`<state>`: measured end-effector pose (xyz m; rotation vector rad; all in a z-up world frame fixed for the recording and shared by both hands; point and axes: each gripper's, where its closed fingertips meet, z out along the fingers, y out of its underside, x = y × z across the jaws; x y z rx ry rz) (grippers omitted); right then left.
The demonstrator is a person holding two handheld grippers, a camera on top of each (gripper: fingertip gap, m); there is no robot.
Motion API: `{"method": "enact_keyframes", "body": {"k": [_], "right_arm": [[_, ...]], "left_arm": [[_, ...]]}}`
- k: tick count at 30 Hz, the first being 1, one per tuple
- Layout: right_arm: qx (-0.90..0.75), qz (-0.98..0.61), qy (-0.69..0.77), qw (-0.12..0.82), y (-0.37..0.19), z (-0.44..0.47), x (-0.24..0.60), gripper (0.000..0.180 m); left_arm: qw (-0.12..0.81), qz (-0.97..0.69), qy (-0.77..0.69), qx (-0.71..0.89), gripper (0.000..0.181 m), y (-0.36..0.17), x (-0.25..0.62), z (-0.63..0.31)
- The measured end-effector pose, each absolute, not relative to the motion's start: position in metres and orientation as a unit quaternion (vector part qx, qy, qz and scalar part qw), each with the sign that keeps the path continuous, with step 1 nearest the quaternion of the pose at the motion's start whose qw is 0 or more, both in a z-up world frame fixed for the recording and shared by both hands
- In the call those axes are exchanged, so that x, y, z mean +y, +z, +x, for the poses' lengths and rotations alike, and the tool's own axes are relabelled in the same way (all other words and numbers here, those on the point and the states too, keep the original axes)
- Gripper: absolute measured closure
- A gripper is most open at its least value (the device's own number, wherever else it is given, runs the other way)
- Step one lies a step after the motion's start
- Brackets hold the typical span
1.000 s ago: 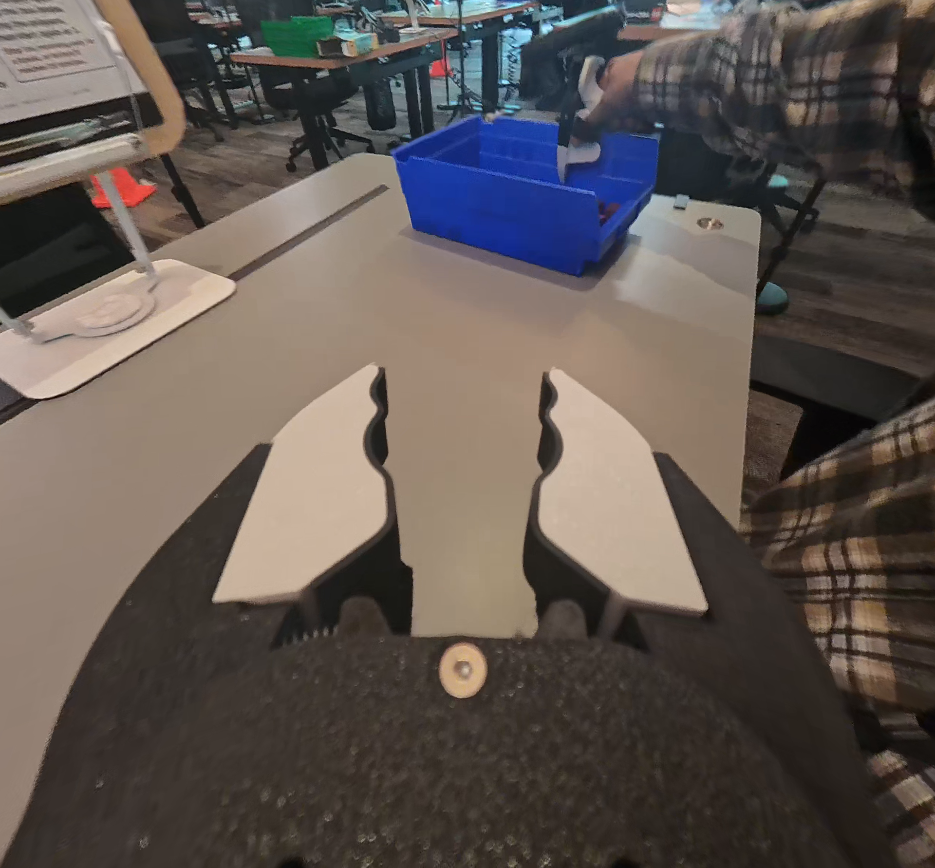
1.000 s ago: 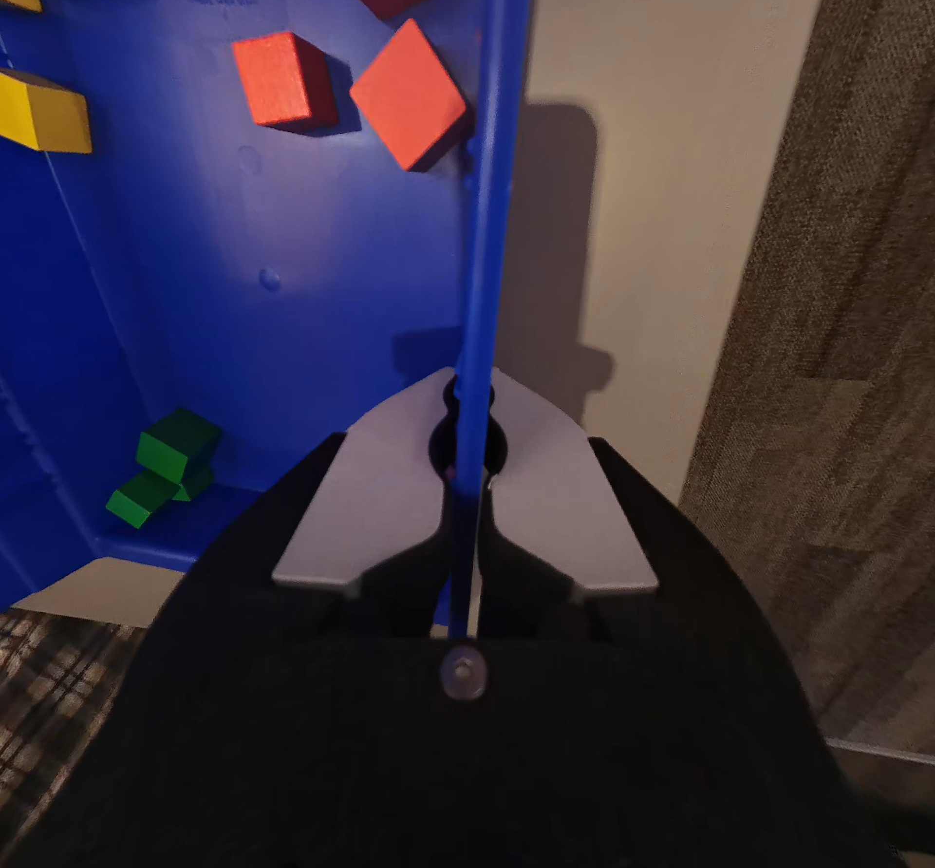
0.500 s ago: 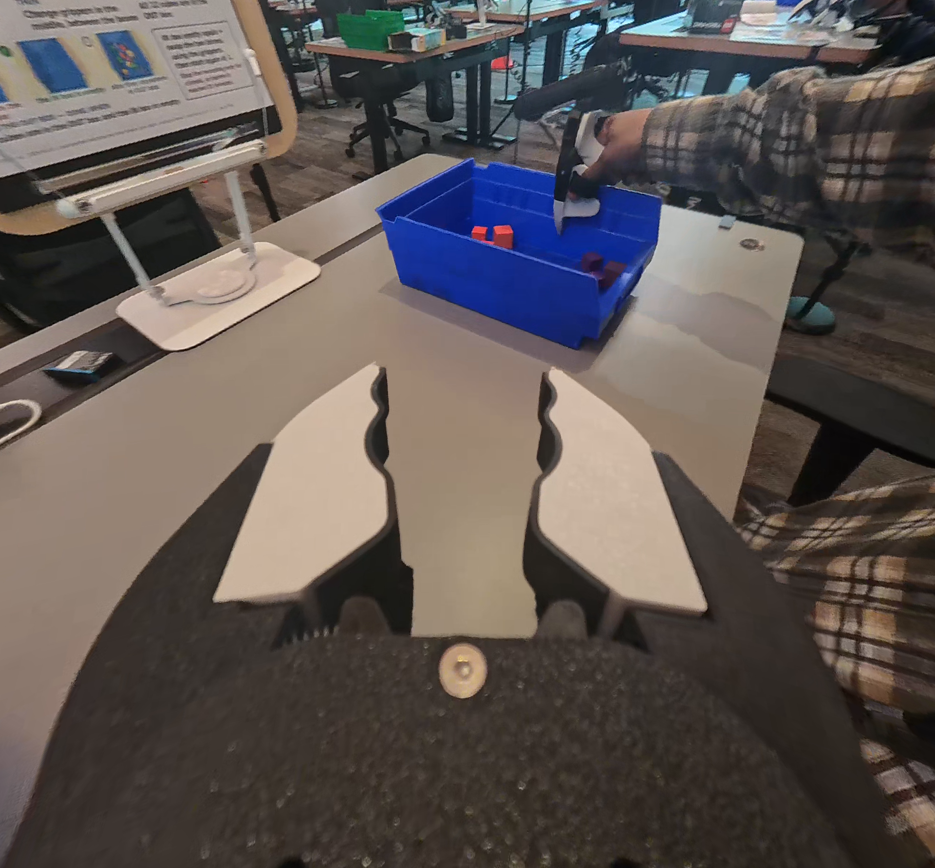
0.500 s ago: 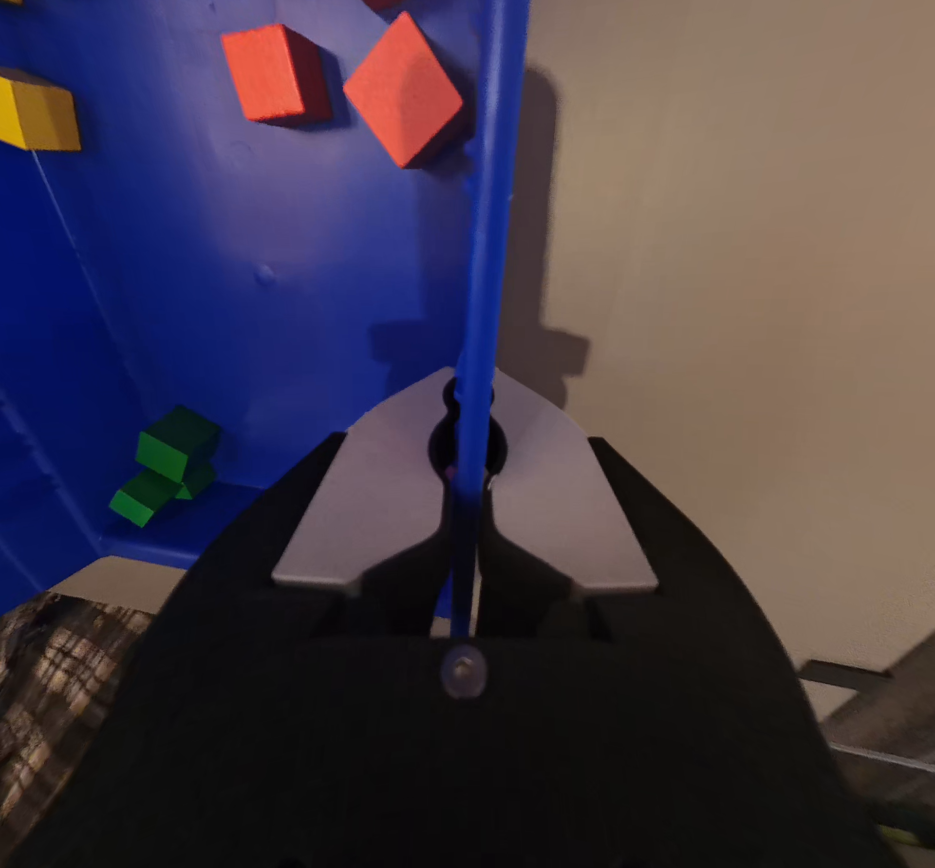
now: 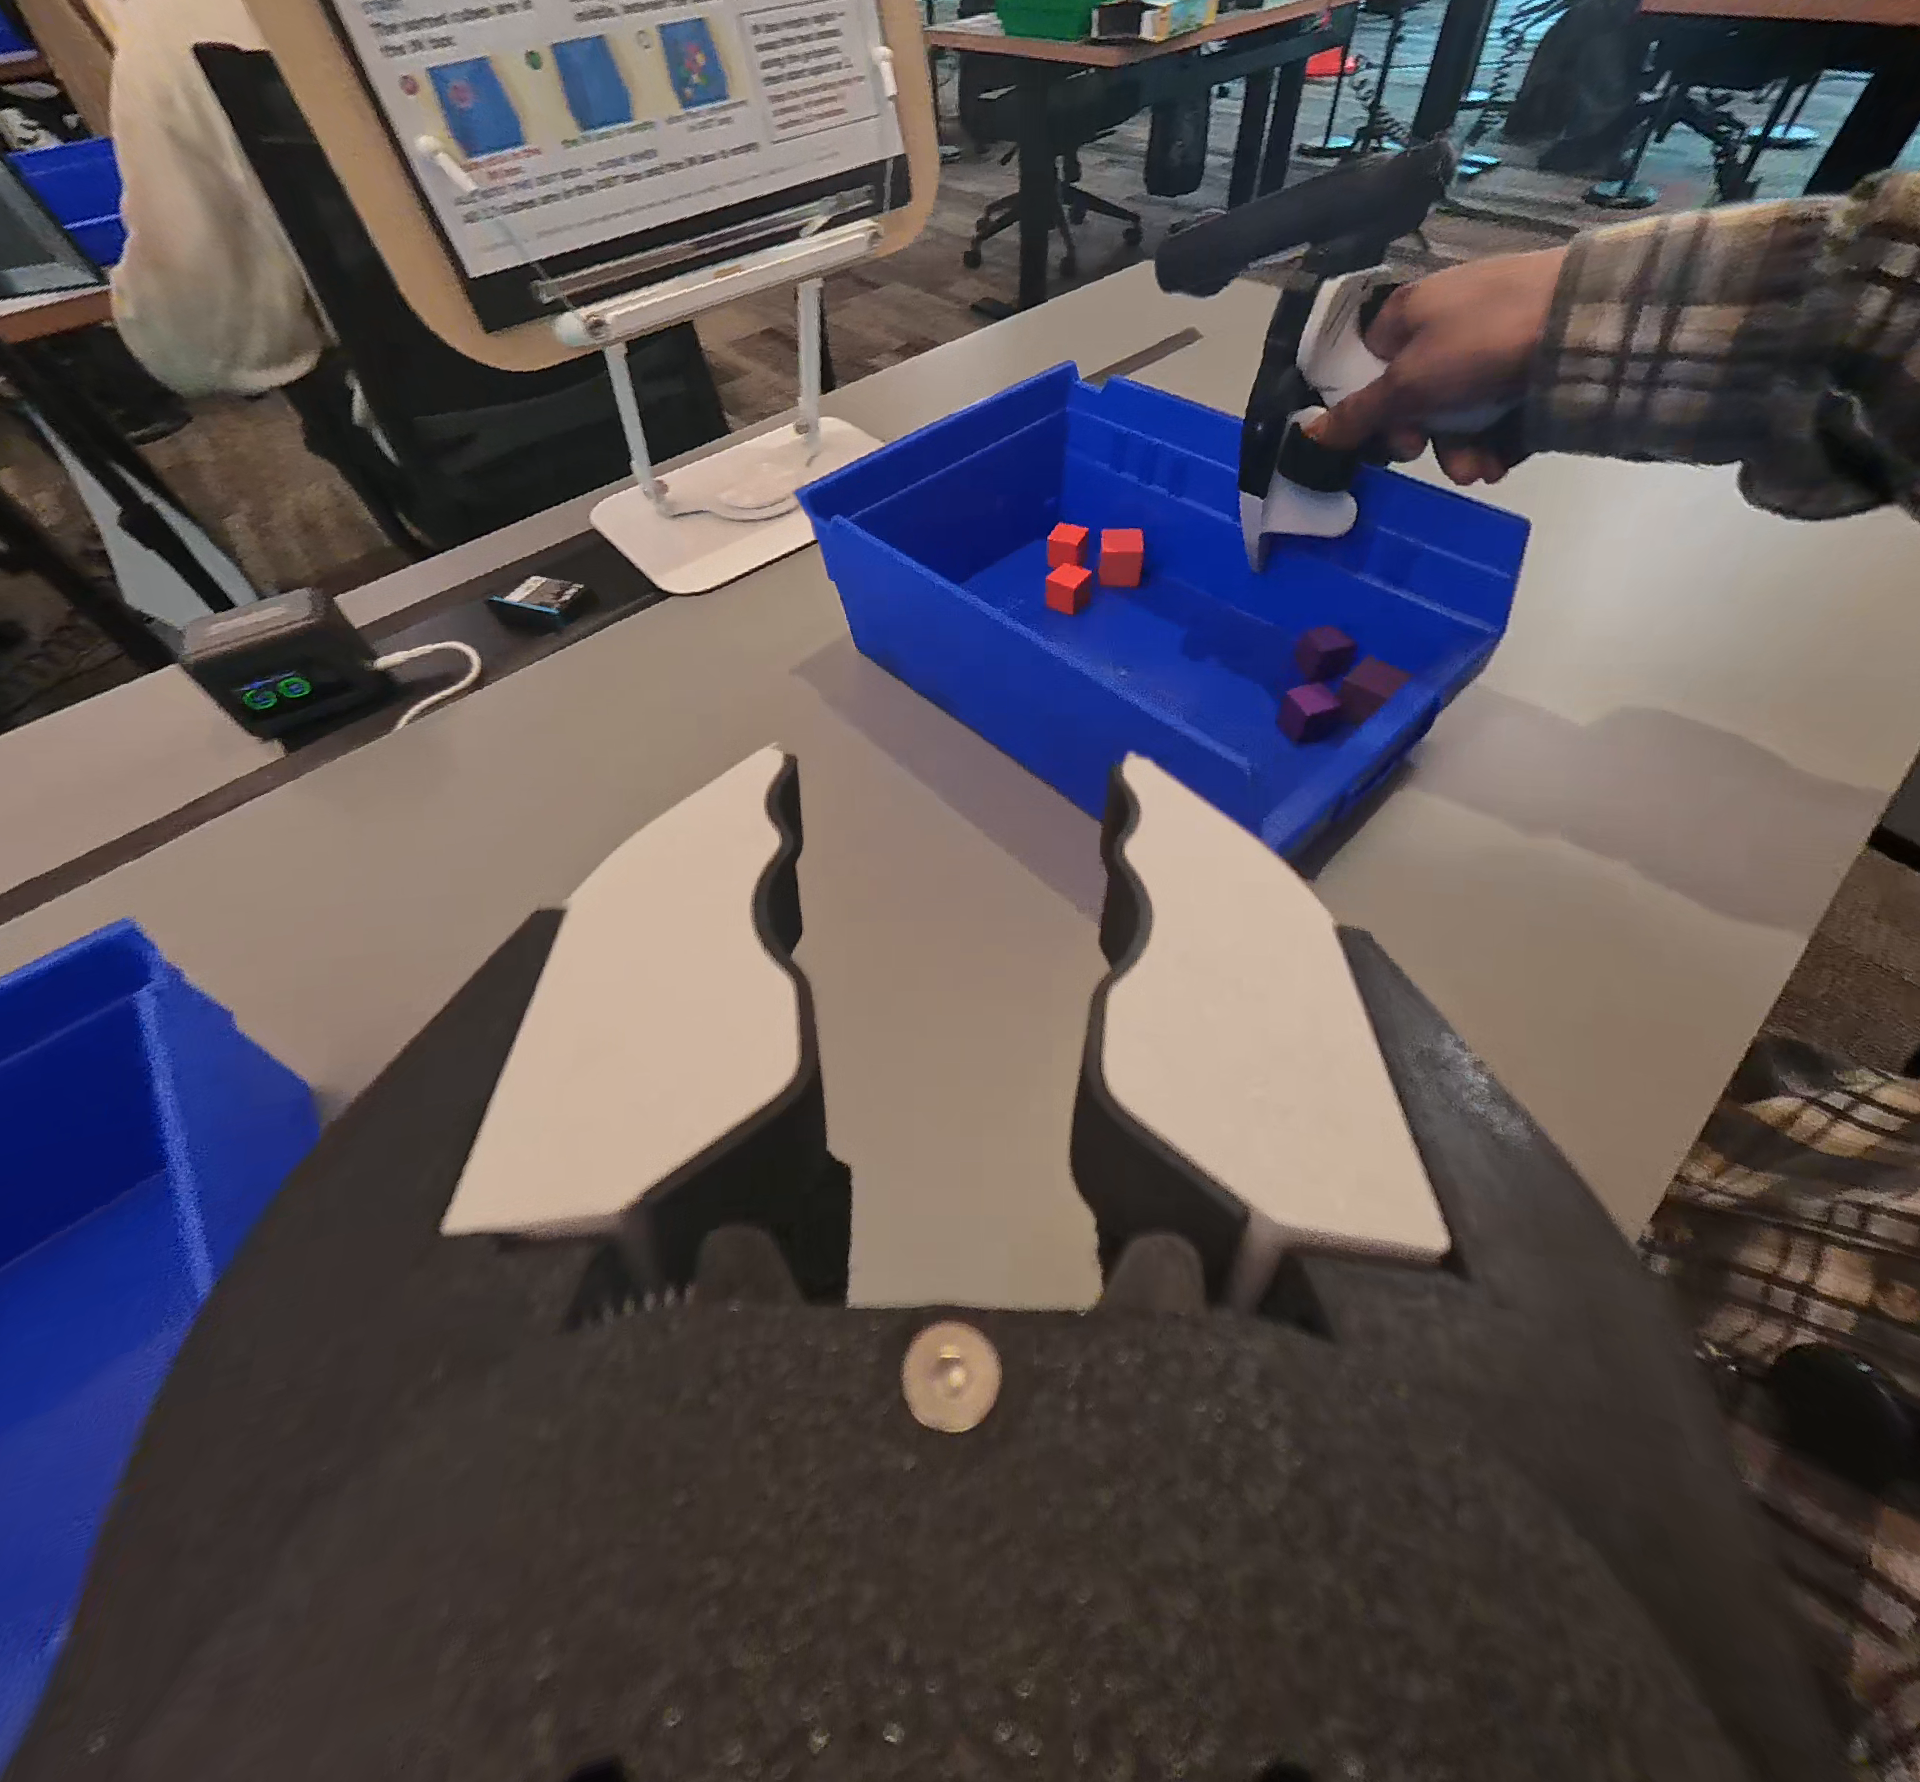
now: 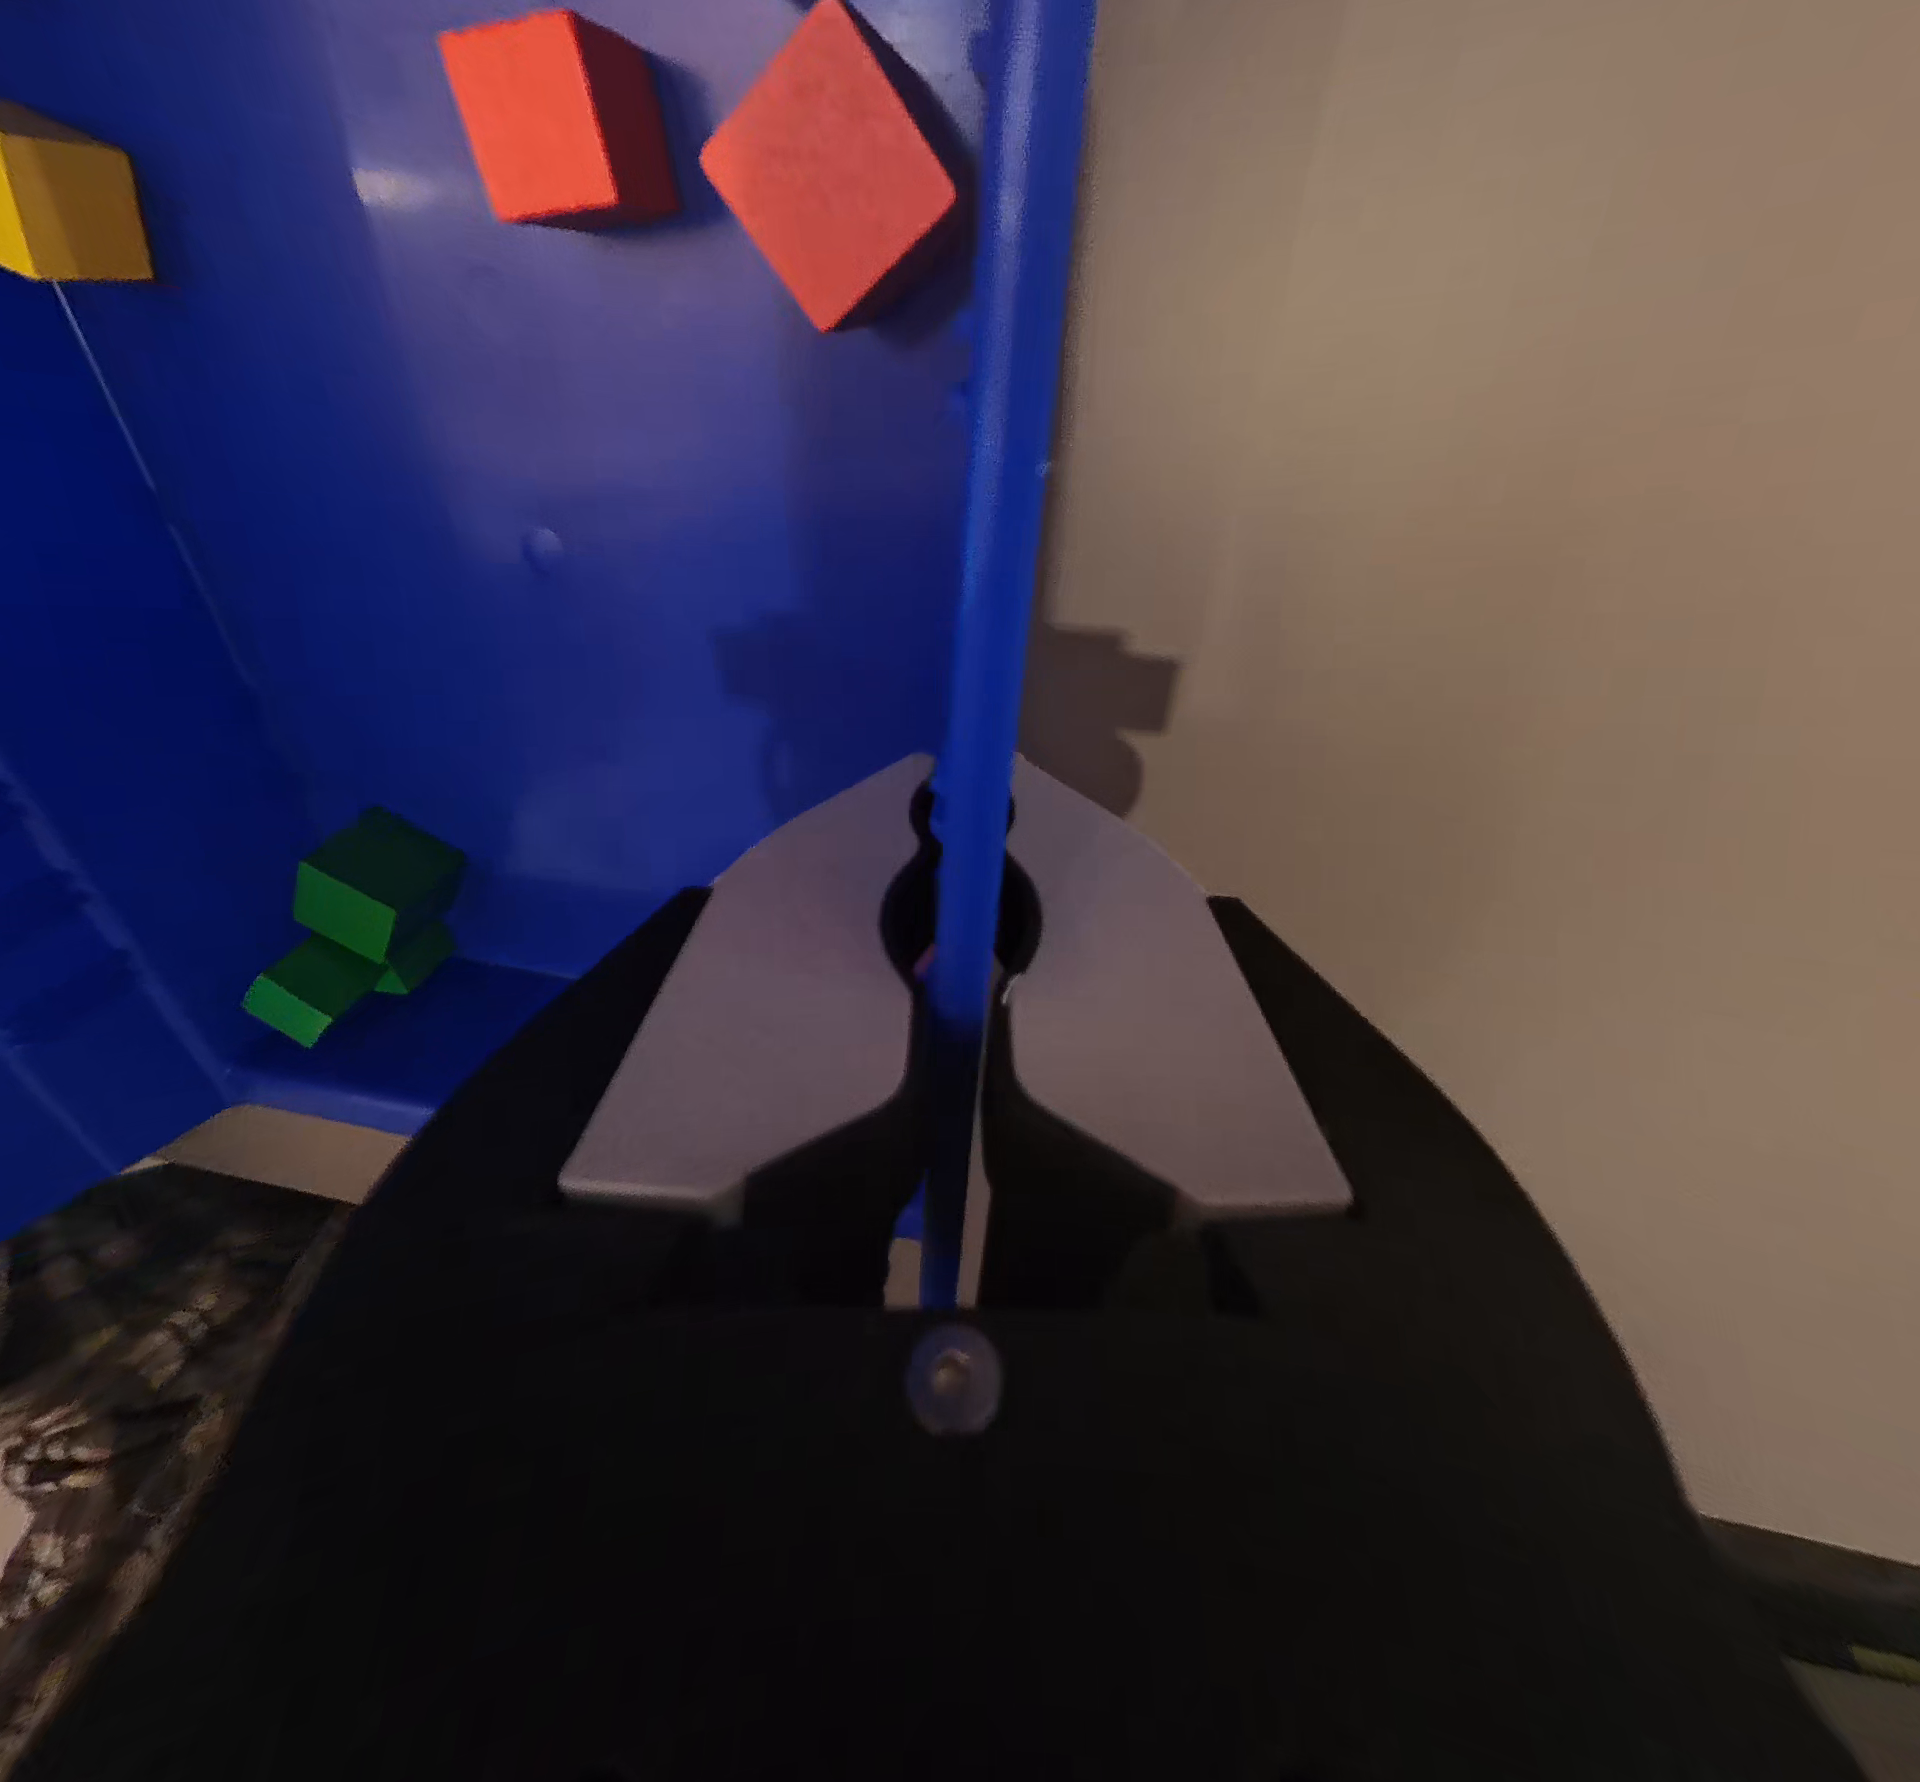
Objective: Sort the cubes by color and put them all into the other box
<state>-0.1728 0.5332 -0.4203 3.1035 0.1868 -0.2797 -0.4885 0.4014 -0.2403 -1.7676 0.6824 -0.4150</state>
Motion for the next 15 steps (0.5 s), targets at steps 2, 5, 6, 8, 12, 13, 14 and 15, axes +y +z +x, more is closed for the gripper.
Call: {"method": "enact_keyframes", "body": {"k": [2, 5, 6, 8, 12, 13, 14, 15], "right_arm": [[0.065, 0.993, -0.093, 0.015, -0.42, -0.199, 0.53, 0.174], [0.072, 0.993, -0.094, 0.018, -0.42, -0.237, 0.526, 0.174], [0.077, 0.992, -0.093, 0.018, -0.42, -0.25, 0.526, 0.174], [0.092, 0.991, -0.094, 0.021, -0.42, -0.275, 0.524, 0.173], [0.111, 0.989, -0.096, 0.025, -0.419, -0.323, 0.521, 0.173], [0.116, 0.988, -0.096, 0.026, -0.419, -0.334, 0.521, 0.173], [0.121, 0.988, -0.095, 0.027, -0.419, -0.344, 0.521, 0.172], [0.125, 0.987, -0.095, 0.028, -0.419, -0.354, 0.521, 0.172]], "left_arm": [[0.569, -0.755, -0.169, 0.279, 0.126, -0.239, 0.402, -0.497], [0.572, -0.757, -0.159, 0.273, 0.126, -0.237, 0.4, -0.504], [0.574, -0.757, -0.155, 0.271, 0.126, -0.237, 0.4, -0.506], [0.576, -0.76, -0.146, 0.265, 0.126, -0.236, 0.4, -0.511], [0.573, -0.768, -0.132, 0.253, 0.126, -0.239, 0.402, -0.524], [0.573, -0.769, -0.13, 0.25, 0.126, -0.239, 0.403, -0.527], [0.574, -0.77, -0.127, 0.247, 0.126, -0.239, 0.404, -0.53], [0.575, -0.771, -0.126, 0.244, 0.126, -0.239, 0.404, -0.533]]}}
